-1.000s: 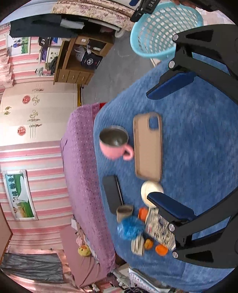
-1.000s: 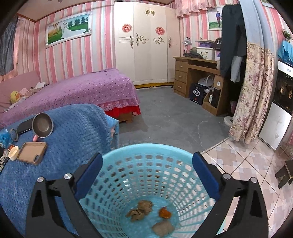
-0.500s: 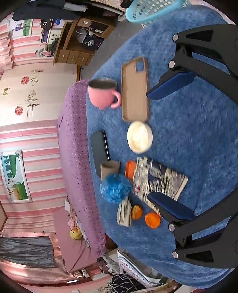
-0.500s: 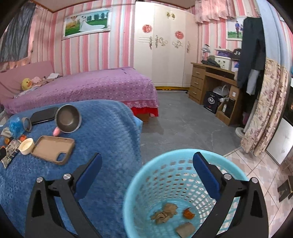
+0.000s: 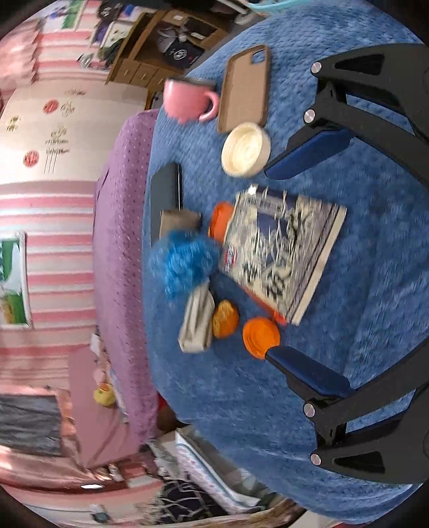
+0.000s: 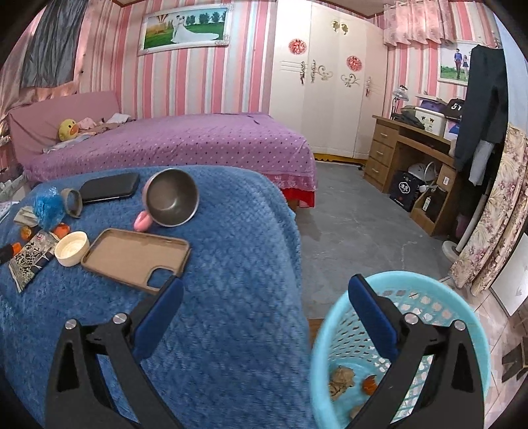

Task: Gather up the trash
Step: 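Reach the left tool to the orange plastic lid while the right tool reaches the white round lid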

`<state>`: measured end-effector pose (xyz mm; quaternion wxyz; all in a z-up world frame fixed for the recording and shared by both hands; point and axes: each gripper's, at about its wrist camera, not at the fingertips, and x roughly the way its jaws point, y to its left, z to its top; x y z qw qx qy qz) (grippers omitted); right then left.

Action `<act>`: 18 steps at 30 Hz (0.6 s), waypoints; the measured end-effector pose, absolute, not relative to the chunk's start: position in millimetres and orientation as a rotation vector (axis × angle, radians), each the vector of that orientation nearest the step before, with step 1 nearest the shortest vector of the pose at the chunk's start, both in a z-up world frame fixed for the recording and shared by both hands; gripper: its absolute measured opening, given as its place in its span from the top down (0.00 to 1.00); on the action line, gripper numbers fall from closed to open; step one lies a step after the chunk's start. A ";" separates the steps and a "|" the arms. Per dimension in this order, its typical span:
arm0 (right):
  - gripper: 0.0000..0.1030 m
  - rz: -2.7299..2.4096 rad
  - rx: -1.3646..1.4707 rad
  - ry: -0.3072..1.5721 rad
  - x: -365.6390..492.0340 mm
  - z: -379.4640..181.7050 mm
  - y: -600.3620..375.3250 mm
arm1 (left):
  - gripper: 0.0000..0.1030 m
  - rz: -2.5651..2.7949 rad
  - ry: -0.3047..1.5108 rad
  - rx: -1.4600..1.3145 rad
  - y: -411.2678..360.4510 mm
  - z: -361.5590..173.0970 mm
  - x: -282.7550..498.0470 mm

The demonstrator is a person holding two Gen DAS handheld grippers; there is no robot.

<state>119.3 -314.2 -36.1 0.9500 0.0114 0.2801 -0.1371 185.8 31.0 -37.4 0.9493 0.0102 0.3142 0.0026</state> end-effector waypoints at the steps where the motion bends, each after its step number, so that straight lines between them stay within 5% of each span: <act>1: 0.05 -0.277 0.029 0.575 121.7 -37.6 -310.3 | 0.05 0.025 0.644 0.001 40.3 -37.9 188.7; 18: 0.05 -0.174 -0.010 0.626 164.8 -50.0 -246.5 | 0.06 0.180 0.748 -0.049 126.9 -59.5 226.2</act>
